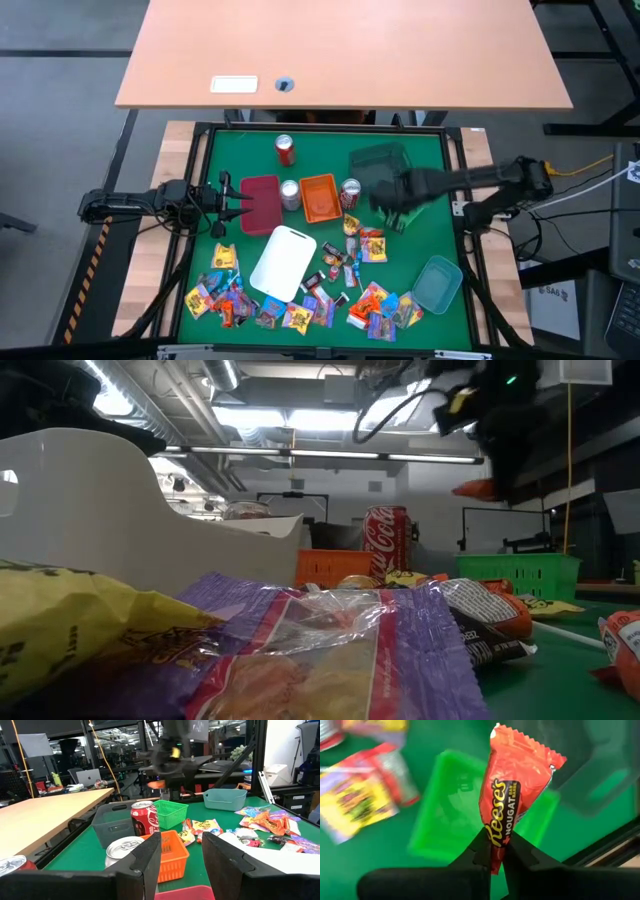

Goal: Sort candy
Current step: Put the orange candy into the black bin, then put the yellow candy into the red bin

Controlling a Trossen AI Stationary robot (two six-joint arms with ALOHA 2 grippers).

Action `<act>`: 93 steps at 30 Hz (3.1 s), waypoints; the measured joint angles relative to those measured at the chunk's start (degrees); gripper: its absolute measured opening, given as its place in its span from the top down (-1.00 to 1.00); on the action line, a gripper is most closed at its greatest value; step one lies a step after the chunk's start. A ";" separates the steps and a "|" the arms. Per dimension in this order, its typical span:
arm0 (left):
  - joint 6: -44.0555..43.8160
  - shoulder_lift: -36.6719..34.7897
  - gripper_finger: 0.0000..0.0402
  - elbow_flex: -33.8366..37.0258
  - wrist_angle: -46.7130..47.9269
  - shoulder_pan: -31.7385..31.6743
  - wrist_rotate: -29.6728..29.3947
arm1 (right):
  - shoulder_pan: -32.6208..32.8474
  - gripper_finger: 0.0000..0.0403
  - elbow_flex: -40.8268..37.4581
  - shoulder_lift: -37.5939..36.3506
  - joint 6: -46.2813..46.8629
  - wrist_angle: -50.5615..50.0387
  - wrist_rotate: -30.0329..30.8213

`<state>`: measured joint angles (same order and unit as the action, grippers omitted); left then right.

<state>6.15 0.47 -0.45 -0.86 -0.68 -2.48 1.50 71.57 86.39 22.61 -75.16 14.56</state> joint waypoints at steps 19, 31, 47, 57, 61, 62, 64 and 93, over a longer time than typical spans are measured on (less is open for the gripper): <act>-3.05 0.00 0.34 0.00 -0.03 0.01 -0.61 | -21.69 0.65 0.00 0.00 -20.04 12.40 -4.21; -14.62 1.24 0.34 -9.73 13.84 0.01 -1.33 | -21.77 0.08 0.00 0.00 -20.02 12.57 -3.82; -45.77 24.98 0.34 -19.91 33.79 2.02 19.22 | -21.77 0.00 0.00 0.00 -19.95 12.53 -4.02; -62.35 37.63 0.34 -19.93 36.32 9.01 24.61 | -21.77 0.01 0.00 -0.02 -19.95 12.53 -3.99; -69.78 40.45 0.34 -19.93 39.41 11.62 24.51 | -21.77 0.01 0.00 -0.02 -19.95 12.53 -3.99; -71.32 41.06 0.34 -19.93 39.73 12.14 24.34 | -21.77 0.01 0.00 -0.02 -19.95 12.53 -3.99; -73.64 42.22 0.34 -19.93 39.78 13.09 22.95 | -21.77 0.01 0.00 -0.02 -19.95 12.53 -3.99; -76.50 56.34 0.73 -19.96 37.23 19.88 15.23 | -21.72 0.01 0.00 -0.03 -19.96 12.53 -3.93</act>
<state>-70.35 56.81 -20.40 36.37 19.20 12.75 -20.23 71.57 86.36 2.65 -62.63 10.63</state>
